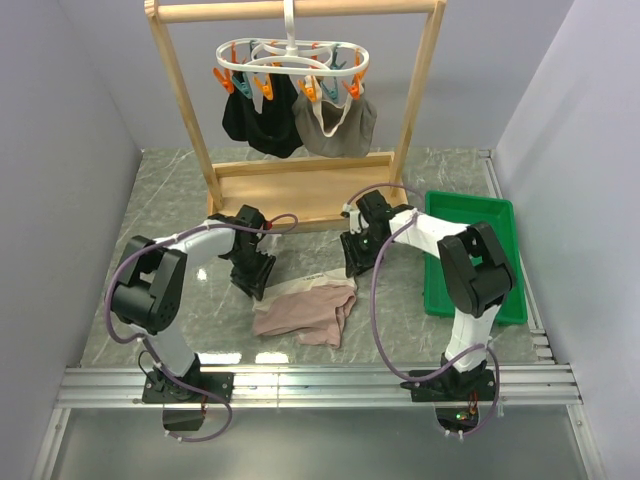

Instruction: Clip the underwear to the hanger

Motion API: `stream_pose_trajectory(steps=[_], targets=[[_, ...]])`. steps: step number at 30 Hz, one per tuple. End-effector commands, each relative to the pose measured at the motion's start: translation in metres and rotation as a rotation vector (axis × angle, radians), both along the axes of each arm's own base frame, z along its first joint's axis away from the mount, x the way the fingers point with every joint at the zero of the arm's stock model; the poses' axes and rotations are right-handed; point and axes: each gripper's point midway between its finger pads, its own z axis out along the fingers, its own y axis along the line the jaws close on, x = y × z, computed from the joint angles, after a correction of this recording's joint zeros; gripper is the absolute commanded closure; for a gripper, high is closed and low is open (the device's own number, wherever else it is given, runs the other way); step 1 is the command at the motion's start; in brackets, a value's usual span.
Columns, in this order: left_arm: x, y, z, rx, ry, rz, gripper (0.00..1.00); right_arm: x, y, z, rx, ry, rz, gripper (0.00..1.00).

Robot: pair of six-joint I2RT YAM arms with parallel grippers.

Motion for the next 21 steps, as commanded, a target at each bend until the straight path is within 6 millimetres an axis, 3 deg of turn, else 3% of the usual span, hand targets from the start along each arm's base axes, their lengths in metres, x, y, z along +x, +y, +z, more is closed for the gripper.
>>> stream_pose_trajectory(steps=[1, 3, 4, 5, 6, 8, 13, 14, 17, 21], targets=[[-0.004, -0.013, -0.014, -0.043, 0.049, -0.003, 0.63, 0.005, 0.007, 0.001, 0.023, -0.002, 0.002, 0.6], [0.006, -0.018, -0.012, -0.059, 0.027, -0.003, 0.74, 0.008, 0.008, 0.012, 0.049, -0.032, 0.004, 0.72], [0.011, -0.019, -0.008, -0.061, 0.0, -0.001, 0.8, 0.008, 0.011, 0.019, 0.078, -0.037, 0.008, 0.85], [0.017, -0.02, -0.004, -0.063, -0.025, -0.002, 0.93, 0.009, 0.012, 0.025, 0.095, -0.046, 0.01, 0.92], [0.029, -0.025, 0.009, -0.079, -0.069, -0.004, 0.98, 0.012, 0.013, 0.04, 0.121, -0.075, 0.009, 1.0], [0.052, -0.029, 0.032, -0.098, -0.154, 0.005, 1.0, 0.019, 0.011, 0.059, 0.141, -0.13, -0.001, 1.0], [0.094, -0.028, 0.112, -0.138, -0.411, 0.012, 1.0, 0.04, -0.014, 0.143, 0.172, -0.407, -0.039, 1.0], [0.098, -0.026, 0.123, -0.141, -0.446, 0.014, 1.0, 0.042, -0.017, 0.143, 0.168, -0.412, -0.04, 1.0], [0.104, -0.027, 0.167, -0.182, -0.569, -0.012, 1.0, 0.04, -0.032, 0.189, 0.172, -0.585, -0.031, 1.0], [0.098, -0.027, 0.227, -0.25, -0.73, -0.044, 1.0, 0.031, -0.047, 0.226, 0.158, -0.735, -0.021, 1.0]])
